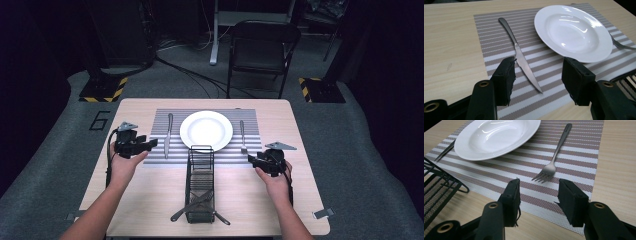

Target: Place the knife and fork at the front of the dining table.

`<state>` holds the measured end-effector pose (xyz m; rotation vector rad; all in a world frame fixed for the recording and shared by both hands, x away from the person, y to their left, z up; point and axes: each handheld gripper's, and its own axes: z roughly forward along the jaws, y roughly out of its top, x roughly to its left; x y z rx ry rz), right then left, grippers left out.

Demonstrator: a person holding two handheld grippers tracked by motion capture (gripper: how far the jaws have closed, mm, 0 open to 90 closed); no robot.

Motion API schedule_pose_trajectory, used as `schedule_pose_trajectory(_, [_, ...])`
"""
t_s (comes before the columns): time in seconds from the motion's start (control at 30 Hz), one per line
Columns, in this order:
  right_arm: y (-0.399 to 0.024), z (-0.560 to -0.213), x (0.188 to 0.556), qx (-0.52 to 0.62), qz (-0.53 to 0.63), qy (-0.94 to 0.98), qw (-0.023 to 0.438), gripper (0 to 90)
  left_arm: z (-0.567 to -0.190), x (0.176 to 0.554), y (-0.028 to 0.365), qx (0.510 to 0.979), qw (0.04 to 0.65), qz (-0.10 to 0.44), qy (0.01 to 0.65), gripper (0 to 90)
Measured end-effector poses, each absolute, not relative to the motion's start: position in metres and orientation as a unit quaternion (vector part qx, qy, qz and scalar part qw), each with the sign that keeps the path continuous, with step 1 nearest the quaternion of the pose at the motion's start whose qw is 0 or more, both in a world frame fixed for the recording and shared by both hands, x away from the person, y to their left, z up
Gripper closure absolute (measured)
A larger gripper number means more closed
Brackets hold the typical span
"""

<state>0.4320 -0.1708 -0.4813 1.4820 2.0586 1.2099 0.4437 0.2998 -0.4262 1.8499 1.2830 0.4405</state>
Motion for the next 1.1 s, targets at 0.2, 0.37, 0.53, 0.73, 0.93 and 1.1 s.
schedule_pose_trajectory(0.2, [-0.169,-0.482,0.431,0.519,0.419,0.726,0.165,52.1,-0.438,0.424,0.303,0.749,0.406,0.178,0.492,43.8])
schedule_pose_trajectory(0.37, [-0.168,-0.484,0.431,0.517,0.41,0.732,0.17,52.2,-0.45,0.411,0.309,0.754,0.401,0.184,0.488,43.8])
schedule_pose_trajectory(0.53, [-0.168,-0.487,0.432,0.516,0.404,0.735,0.173,52.2,-0.465,0.402,0.313,0.755,0.397,0.181,0.489,43.6])
schedule_pose_trajectory(0.73, [-0.168,-0.488,0.432,0.52,0.403,0.734,0.169,52.2,-0.49,0.394,0.319,0.757,0.385,0.173,0.498,43.0])
schedule_pose_trajectory(0.93, [-0.168,-0.49,0.432,0.517,0.396,0.738,0.175,52.7,-0.503,0.393,0.33,0.748,0.387,0.183,0.508,43.2])
schedule_pose_trajectory(1.1, [-0.166,-0.491,0.432,0.516,0.396,0.739,0.175,52.7,-0.511,0.393,0.34,0.741,0.379,0.195,0.52,43.3])
